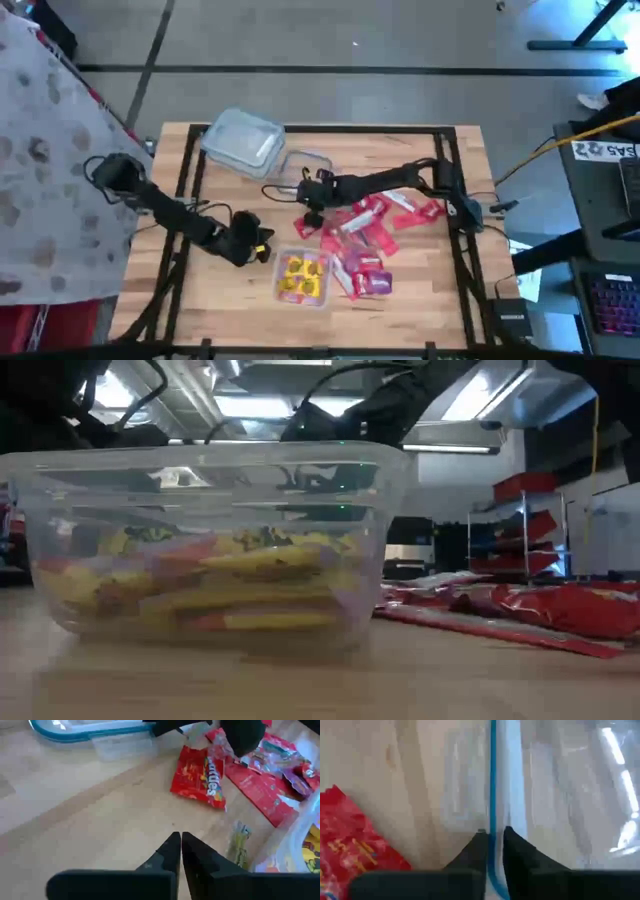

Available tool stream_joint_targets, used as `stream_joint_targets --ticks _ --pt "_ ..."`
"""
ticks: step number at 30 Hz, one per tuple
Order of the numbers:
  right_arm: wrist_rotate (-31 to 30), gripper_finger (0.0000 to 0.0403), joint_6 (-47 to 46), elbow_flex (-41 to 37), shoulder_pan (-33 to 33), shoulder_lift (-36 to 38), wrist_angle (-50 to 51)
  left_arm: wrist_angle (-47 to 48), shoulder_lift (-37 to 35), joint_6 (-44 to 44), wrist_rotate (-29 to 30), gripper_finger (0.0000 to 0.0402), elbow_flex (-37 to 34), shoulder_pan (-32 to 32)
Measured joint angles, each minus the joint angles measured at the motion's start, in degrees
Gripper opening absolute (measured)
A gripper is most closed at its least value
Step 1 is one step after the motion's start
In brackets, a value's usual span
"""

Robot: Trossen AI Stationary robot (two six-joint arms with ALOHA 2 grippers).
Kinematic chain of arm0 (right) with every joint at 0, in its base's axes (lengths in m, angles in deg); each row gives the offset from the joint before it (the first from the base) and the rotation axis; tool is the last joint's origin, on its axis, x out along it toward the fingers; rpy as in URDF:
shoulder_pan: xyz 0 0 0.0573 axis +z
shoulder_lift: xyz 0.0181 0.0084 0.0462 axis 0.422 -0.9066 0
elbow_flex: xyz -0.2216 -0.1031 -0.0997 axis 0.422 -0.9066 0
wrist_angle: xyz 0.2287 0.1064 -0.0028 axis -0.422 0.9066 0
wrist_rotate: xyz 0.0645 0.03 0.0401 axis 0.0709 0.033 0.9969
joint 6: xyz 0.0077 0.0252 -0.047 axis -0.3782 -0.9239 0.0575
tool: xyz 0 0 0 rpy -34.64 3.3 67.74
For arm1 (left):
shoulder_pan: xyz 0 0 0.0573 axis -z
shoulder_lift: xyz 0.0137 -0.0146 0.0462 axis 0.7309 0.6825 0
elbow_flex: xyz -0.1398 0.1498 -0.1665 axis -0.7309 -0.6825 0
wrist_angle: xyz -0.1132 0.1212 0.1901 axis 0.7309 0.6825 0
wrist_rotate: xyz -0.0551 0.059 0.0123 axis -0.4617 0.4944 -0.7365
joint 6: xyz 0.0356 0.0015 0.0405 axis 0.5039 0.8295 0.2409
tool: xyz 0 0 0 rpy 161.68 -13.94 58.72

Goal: Sort candy
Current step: Close the square transparent bin

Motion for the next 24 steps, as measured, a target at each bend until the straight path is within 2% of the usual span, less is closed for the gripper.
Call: stream_joint_targets --ticks 12,24 --pt "3.2 0.0002 1.2 -0.7 1.7 5.9 7.4 0.0 0.0 0.2 0.0 0.0000 0.0 0.0" --pt "0.7 0.0007 1.7 -0.5 3.4 9.6 9.8 0.0 0.0 0.2 0.0 0.0000 0.0 0.0"
